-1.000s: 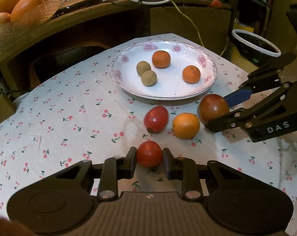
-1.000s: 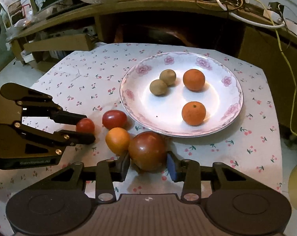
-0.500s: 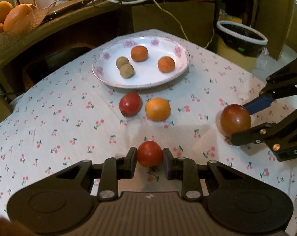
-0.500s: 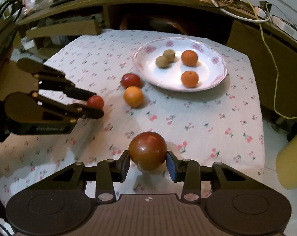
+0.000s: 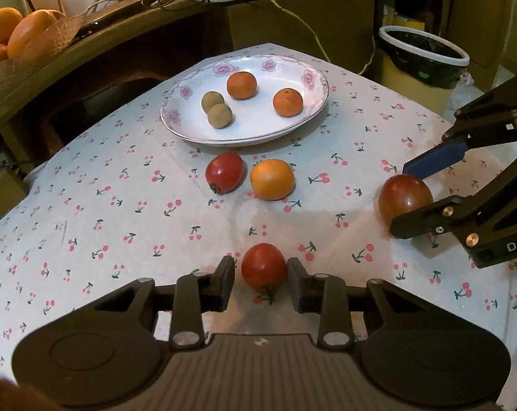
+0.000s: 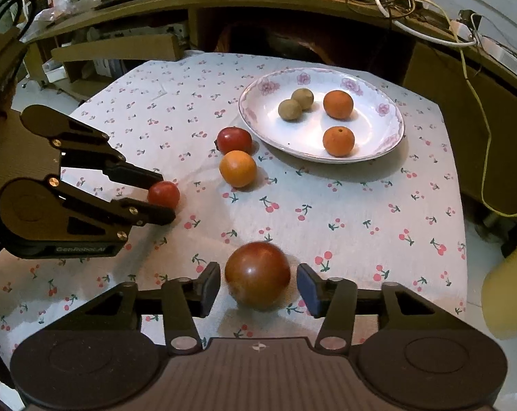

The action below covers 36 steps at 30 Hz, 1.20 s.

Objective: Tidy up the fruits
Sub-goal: 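Grasp the red tomato with the left tool while the right tool grasps the dark tomato, then carry both tomatoes over the white plate and lower them toward it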

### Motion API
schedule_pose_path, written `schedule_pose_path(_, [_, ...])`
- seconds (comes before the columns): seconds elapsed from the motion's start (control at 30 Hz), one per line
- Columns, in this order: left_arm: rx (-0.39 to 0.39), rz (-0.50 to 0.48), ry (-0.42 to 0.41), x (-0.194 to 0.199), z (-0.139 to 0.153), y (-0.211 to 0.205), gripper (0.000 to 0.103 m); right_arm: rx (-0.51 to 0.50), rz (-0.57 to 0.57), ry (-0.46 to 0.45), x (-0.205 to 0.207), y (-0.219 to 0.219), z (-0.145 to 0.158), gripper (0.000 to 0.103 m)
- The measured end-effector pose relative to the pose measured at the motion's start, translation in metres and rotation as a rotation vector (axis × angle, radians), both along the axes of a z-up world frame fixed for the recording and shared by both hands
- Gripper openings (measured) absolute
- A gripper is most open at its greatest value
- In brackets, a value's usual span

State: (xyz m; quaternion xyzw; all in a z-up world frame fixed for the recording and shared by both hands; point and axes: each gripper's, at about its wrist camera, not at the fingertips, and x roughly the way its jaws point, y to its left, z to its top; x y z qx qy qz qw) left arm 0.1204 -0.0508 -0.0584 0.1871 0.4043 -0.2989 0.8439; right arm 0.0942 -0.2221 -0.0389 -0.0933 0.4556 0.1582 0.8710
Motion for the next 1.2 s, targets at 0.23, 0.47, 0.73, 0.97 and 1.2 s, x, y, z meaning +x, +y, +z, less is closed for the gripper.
schedule_pose_path(0.23, [-0.007,0.005,0.017,0.0,0.001,0.0,0.034,-0.004,0.005,0.014,0.003,0.003,-0.002,0.042])
schedule_pose_path(0.47, [0.007,0.008,-0.001,-0.002,0.004,-0.003,0.033,-0.004,0.002,0.015,-0.002,0.002,0.0,0.041])
schedule_pose_path(0.73, [-0.028,0.011,-0.053,0.01,0.023,-0.014,0.033,-0.005,-0.016,-0.057,0.007,0.005,0.015,0.04])
schedule_pose_path(0.97, [-0.04,0.027,-0.093,0.031,0.034,-0.024,0.033,-0.011,-0.057,-0.133,0.029,-0.001,0.03,0.04])
schedule_pose_path(1.2, [-0.052,0.032,-0.129,0.055,0.043,-0.038,0.033,-0.015,-0.11,-0.183,0.057,-0.006,0.036,0.04])
